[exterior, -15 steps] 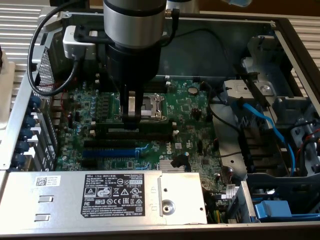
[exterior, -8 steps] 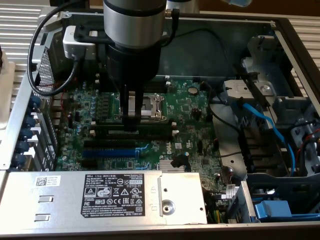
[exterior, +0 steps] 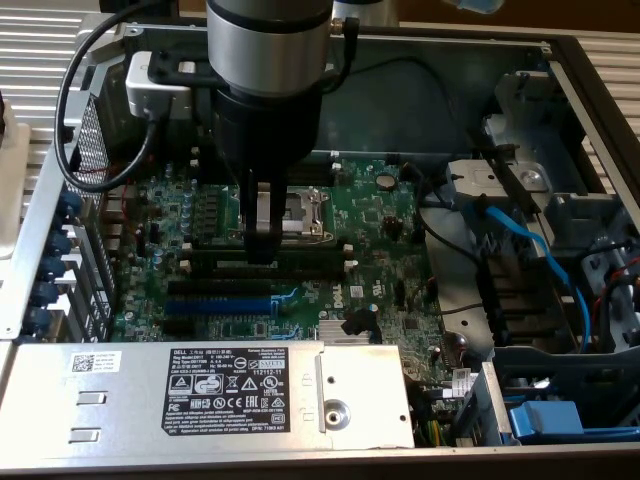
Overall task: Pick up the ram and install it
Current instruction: 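Insert the ram into the slot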
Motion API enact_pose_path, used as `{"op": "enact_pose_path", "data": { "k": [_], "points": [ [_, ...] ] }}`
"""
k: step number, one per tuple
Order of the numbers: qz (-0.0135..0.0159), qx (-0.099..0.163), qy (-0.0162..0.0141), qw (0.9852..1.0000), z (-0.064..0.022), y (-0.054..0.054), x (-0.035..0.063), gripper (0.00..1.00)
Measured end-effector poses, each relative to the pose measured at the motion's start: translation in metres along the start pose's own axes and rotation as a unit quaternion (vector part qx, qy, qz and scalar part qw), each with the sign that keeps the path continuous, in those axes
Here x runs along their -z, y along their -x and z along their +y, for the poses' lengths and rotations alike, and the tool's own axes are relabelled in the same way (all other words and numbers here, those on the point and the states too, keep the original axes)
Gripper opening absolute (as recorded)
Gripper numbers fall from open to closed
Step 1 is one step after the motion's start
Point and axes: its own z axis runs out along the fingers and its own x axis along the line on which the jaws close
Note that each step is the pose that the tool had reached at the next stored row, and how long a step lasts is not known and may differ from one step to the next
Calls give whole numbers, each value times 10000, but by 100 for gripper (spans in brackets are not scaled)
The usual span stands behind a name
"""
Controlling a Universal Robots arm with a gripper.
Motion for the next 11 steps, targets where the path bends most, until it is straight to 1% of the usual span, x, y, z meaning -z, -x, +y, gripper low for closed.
{"op": "enact_pose_path", "data": {
  "k": [7,11],
  "points": [
    [1,0,0,10000,2,-2,62,27],
    [-1,0,0,10000,2,-2,69,27]
  ]
}}
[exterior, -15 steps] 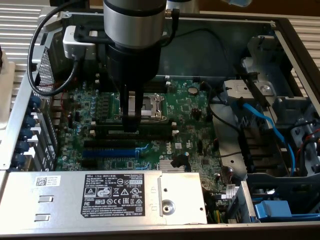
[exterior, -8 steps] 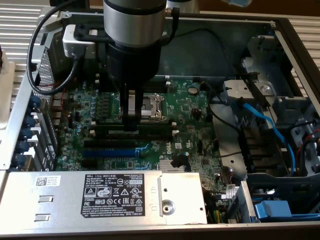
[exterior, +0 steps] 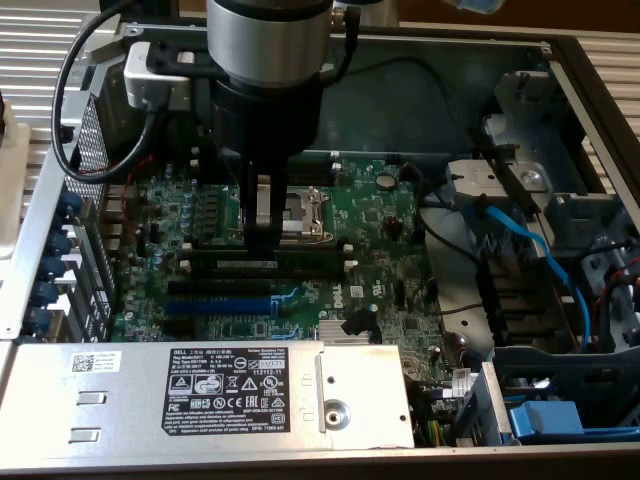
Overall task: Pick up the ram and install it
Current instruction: 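Insert the ram into the slot, then press down the ram until it locks into place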
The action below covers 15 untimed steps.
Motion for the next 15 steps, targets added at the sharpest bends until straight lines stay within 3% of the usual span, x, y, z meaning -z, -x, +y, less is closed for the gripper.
{"op": "enact_pose_path", "data": {
  "k": [15],
  "points": [
    [0,0,1,10000,0,0,1,25]
  ]
}}
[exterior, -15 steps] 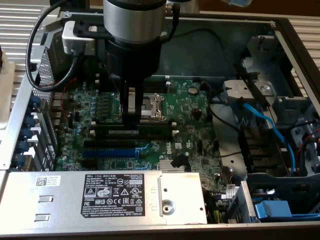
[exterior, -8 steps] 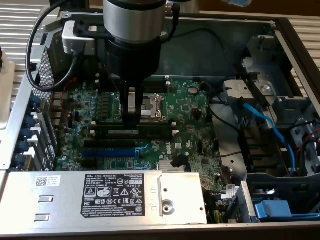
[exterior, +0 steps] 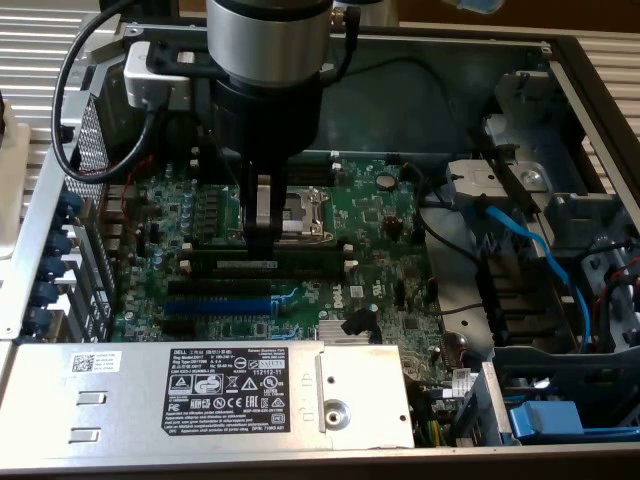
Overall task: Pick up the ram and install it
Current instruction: 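Press down the ram until it locks into place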
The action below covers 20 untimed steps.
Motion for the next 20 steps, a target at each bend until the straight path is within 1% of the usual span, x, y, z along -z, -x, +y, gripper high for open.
{"op": "enact_pose_path", "data": {
  "k": [2,3,13,18,20],
  "points": [
    [0,0,0,10000,0,0,0,12],
    [0,0,0,10000,0,0,0,10],
    [0,0,0,10000,0,0,0,10],
    [1,1,1,10000,-36,0,5,10],
    [0,1,0,10000,-38,0,5,10]
  ]
}}
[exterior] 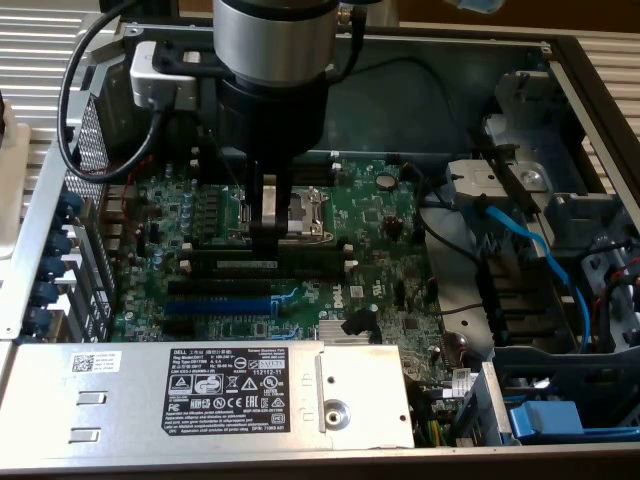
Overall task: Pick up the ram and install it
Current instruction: 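Press down the ram until it locks into place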
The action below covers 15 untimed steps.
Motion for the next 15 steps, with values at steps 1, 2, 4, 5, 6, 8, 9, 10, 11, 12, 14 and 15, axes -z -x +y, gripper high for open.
{"op": "enact_pose_path", "data": {
  "k": [1,2,4,5,6,8,9,10,11,12,14,15],
  "points": [
    [-1,0,0,10000,0,0,0,10],
    [-1,0,0,10000,0,1,-1,10],
    [0,-1,0,10000,-3,1,0,10],
    [0,1,0,10000,-7,1,0,10],
    [0,3,-1,10000,-17,2,0,10],
    [0,7,-1,10000,-39,2,1,10],
    [0,9,-1,10000,-49,2,1,10],
    [0,10,1,10000,-50,2,1,10],
    [0,10,2,10000,-50,2,2,10],
    [0,9,2,10000,-50,2,1,10],
    [0,11,2,10000,-62,4,2,10],
    [0,11,1,10000,-74,5,2,10]
  ]
}}
